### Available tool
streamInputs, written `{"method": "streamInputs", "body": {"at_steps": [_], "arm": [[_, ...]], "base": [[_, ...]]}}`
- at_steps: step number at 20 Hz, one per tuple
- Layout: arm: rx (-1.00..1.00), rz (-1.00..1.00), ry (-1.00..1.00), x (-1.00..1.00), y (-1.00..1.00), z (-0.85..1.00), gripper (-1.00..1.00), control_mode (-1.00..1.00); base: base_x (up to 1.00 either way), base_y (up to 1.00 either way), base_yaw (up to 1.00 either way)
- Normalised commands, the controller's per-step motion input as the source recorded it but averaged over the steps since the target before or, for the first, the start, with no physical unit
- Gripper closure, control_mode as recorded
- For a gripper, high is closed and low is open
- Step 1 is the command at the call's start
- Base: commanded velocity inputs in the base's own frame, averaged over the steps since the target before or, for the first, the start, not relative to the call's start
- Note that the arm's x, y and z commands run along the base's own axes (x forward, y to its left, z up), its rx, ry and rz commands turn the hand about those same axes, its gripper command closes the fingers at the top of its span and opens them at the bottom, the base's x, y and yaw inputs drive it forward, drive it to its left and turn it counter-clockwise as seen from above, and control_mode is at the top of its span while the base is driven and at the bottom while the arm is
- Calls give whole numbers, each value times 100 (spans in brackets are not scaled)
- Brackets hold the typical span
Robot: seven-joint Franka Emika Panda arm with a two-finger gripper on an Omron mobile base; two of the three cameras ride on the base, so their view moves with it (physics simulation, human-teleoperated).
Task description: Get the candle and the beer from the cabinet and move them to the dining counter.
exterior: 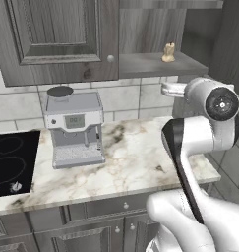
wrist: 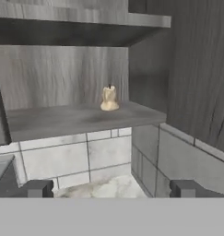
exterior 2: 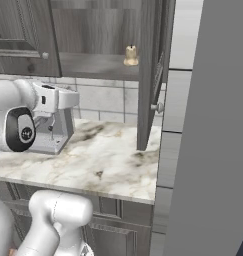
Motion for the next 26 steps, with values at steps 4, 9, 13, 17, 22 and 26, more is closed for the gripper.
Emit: {"method": "streamInputs", "body": {"at_steps": [4, 9, 13, 17, 22, 26], "arm": [[0, 35, 0, -3, 27, 1, -100, -100], [0, 33, 0, 0, 37, 0, -100, -100], [0, 28, 0, 0, 49, 0, -100, -100], [0, 14, 0, 0, 43, 5, -100, -100], [-1, 0, -2, -4, 22, 18, -100, -100], [0, -8, -4, -3, 21, 18, -100, -100]], "base": [[0, 0, 0], [0, 0, 0], [0, 0, 0], [0, 0, 0], [0, 0, 0], [0, 0, 0]]}}
